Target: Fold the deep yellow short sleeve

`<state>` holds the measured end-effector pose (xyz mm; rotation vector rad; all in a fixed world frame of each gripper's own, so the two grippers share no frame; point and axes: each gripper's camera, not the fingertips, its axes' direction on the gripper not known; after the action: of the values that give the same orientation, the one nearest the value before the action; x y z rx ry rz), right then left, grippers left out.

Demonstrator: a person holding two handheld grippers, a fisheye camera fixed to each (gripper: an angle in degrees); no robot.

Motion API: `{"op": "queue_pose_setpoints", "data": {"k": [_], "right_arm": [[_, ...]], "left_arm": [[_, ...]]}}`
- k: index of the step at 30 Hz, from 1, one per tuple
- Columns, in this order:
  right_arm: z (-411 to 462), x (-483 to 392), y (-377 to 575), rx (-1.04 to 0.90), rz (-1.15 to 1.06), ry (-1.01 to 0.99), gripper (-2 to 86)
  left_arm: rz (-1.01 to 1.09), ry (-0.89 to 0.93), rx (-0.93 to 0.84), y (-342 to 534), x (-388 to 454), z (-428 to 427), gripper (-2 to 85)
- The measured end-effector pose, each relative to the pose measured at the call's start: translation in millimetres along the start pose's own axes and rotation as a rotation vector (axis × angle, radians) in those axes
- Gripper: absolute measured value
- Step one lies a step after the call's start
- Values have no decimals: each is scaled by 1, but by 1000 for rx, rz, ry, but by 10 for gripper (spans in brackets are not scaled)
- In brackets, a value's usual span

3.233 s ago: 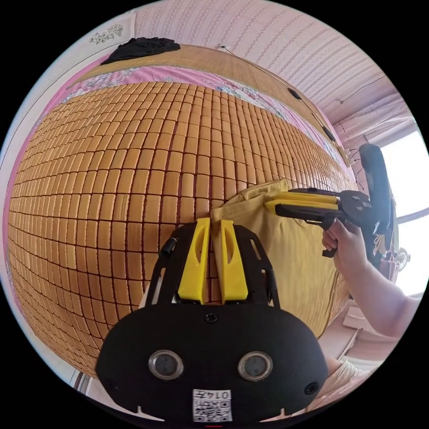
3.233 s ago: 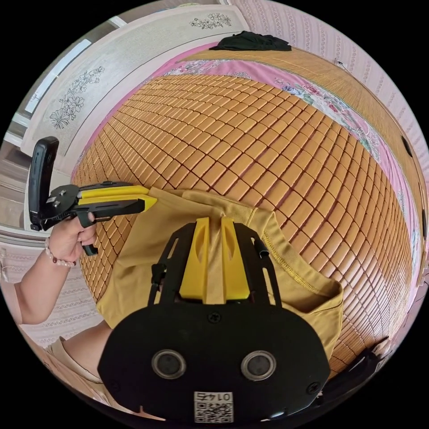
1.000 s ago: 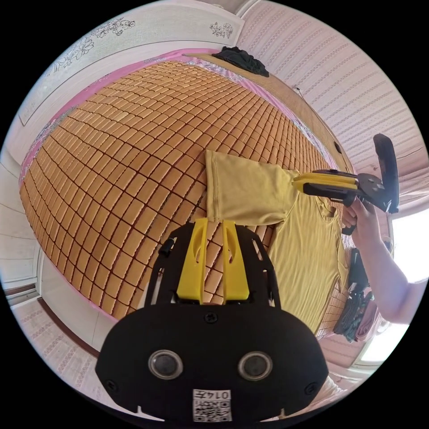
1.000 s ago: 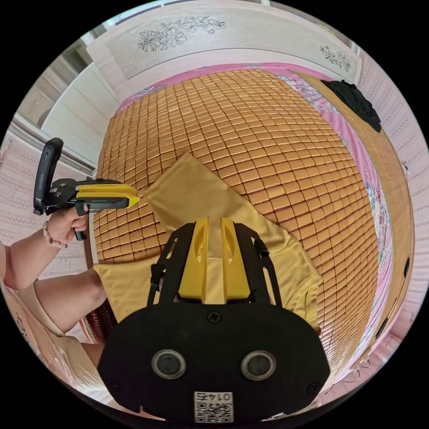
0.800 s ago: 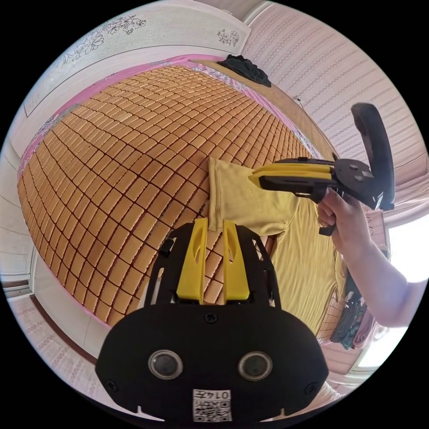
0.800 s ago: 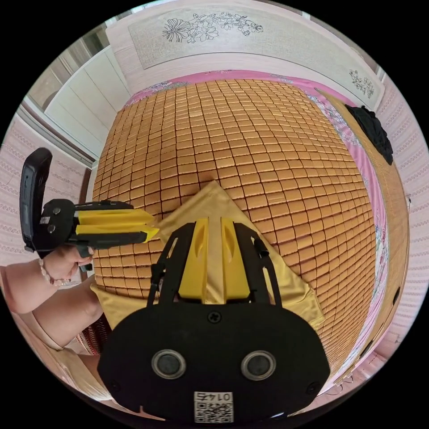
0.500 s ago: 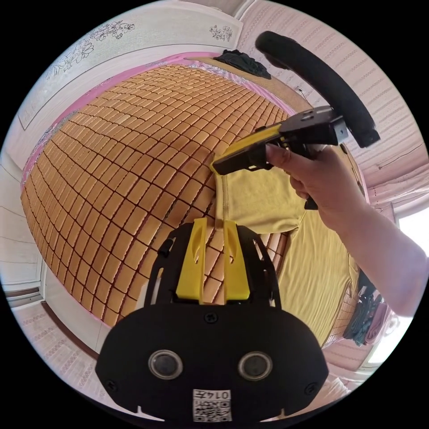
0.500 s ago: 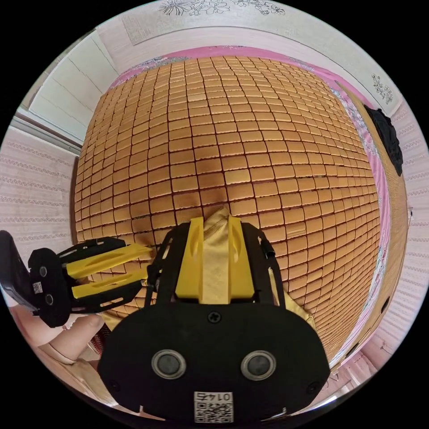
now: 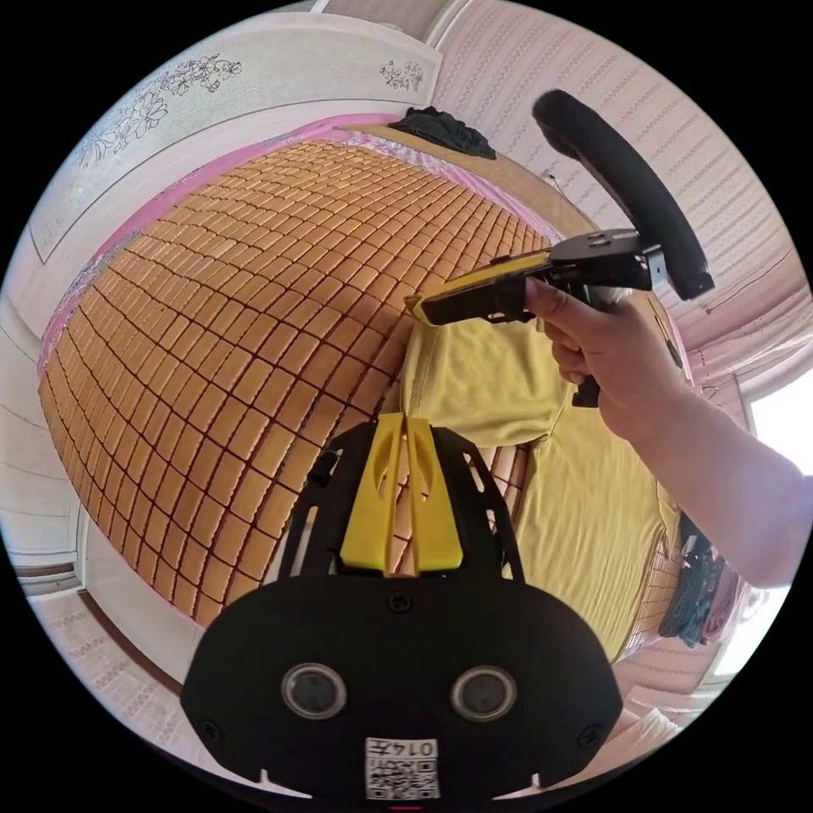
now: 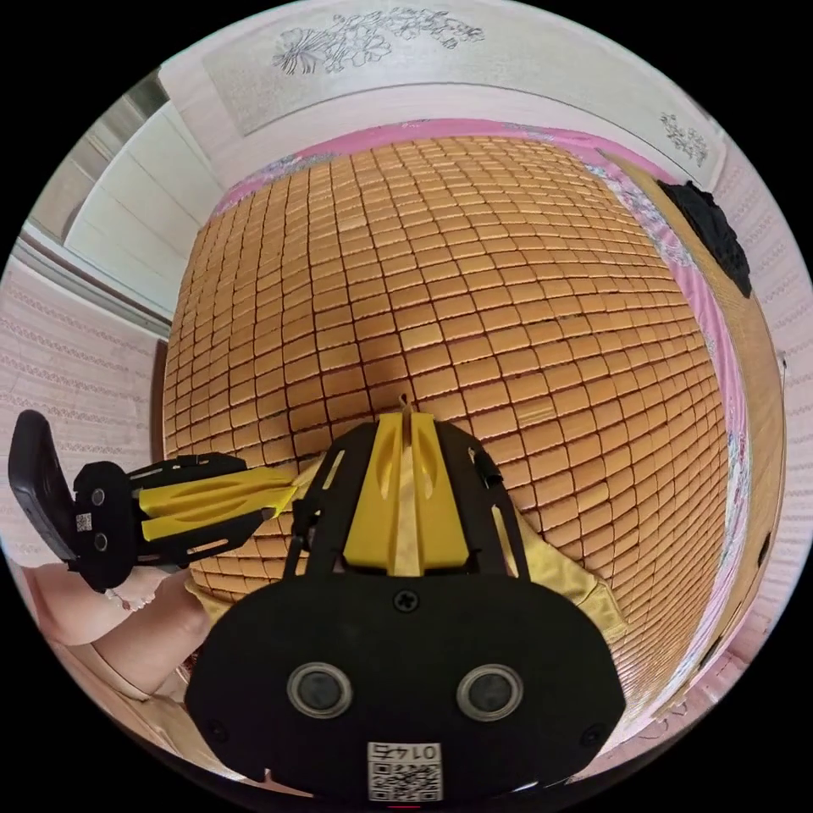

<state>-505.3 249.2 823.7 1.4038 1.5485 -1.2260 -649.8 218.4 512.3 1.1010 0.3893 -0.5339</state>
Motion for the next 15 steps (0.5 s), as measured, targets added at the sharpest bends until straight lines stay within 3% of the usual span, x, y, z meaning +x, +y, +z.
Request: {"op": "queue_pose_setpoints", "data": {"k": [5,8,12,15], "right_arm": [[-69,46,113,295,163,45,-2],[-96,61,199,365,280,104,2],[-102,69,302,328,446,128,10],[-64,70,377,194,588,101,26]], "left_arm": [[200,141,170,-6,59,-27,-10],[350,288,197,-7,110,-33,-10],[532,536,94,12,181,-21,-8],[602,575,-73,42,221,16,2]]}}
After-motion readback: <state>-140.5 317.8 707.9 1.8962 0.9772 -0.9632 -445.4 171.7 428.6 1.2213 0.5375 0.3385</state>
